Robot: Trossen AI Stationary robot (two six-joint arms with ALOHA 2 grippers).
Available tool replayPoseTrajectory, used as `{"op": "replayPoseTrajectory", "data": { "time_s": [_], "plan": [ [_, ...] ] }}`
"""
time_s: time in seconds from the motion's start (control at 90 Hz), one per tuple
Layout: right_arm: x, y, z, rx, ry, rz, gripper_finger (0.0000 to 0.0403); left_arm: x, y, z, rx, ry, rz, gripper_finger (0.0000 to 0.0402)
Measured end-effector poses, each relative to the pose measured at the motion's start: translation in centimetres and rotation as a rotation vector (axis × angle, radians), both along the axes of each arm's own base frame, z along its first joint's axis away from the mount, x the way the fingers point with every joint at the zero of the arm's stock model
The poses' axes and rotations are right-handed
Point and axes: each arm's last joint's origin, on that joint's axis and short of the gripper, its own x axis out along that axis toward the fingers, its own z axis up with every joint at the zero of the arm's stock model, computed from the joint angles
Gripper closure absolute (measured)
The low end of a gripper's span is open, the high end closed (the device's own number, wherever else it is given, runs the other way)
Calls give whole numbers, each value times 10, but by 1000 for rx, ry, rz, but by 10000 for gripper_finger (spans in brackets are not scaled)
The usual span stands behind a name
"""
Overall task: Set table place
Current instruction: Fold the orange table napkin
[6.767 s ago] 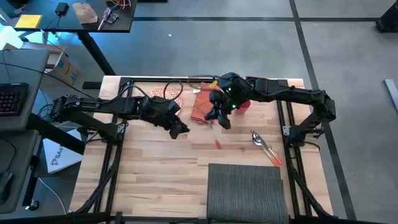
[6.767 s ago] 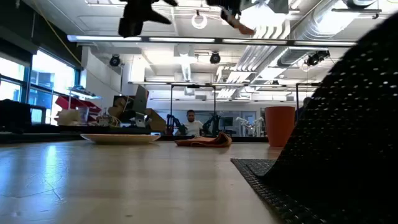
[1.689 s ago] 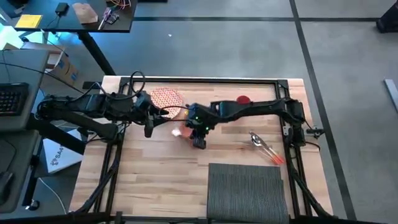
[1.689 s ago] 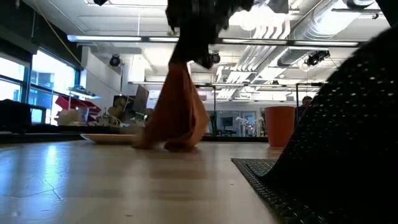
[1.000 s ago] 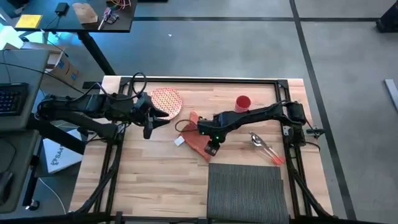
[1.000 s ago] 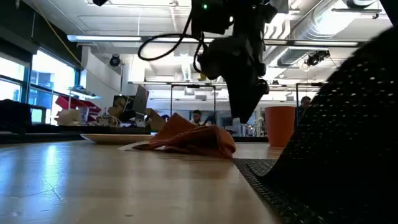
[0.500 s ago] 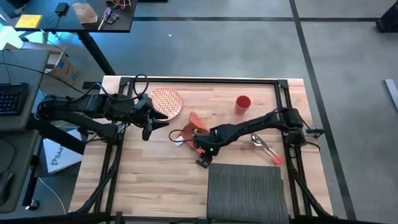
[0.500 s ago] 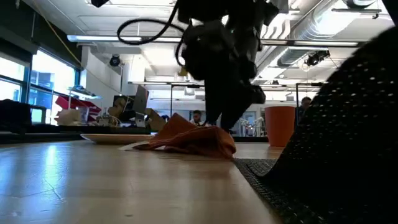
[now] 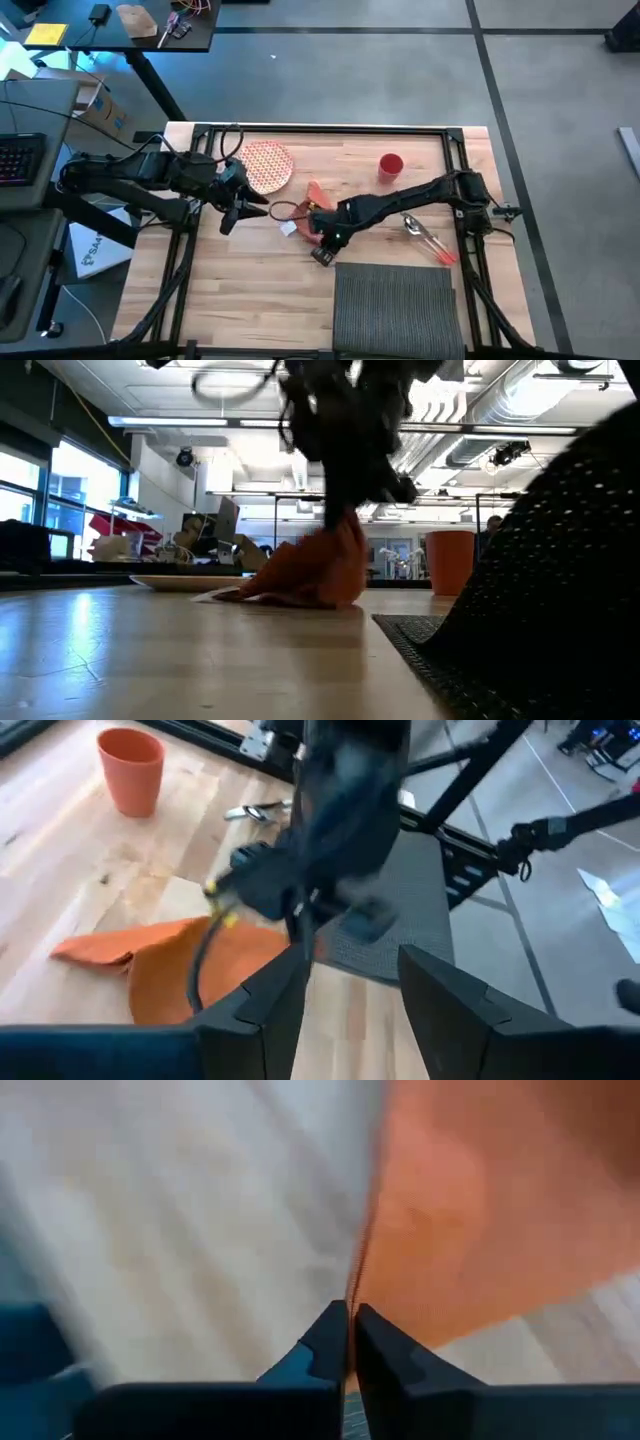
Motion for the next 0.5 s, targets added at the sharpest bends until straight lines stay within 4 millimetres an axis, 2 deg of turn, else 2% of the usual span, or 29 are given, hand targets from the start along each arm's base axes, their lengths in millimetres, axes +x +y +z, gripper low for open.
{"op": "replayPoseTrajectory", "data": {
  "time_s": [0.144, 0.233, 0.3, 0.333, 0.389, 0.5],
  "plan": [
    [4, -12, 62, 149, -192, 68, 403, -7, -1, 5, 15, -38, -23, 257],
    [5, -24, 98, 153, -301, 25, 403, -12, -1, 9, 29, -73, -11, 257],
    [5, -34, 115, 110, -341, -59, 403, -16, 0, 12, 40, -90, 14, 257],
    [5, -38, 117, 83, -335, -95, 403, -18, 1, 12, 49, -96, 24, 257],
    [5, -45, 108, 37, -288, -158, 403, -20, 2, 13, 64, -103, 36, 257],
    [2, -62, 73, -23, -140, -300, 403, -23, 3, 13, 77, -95, 54, 257]
  ]
}}
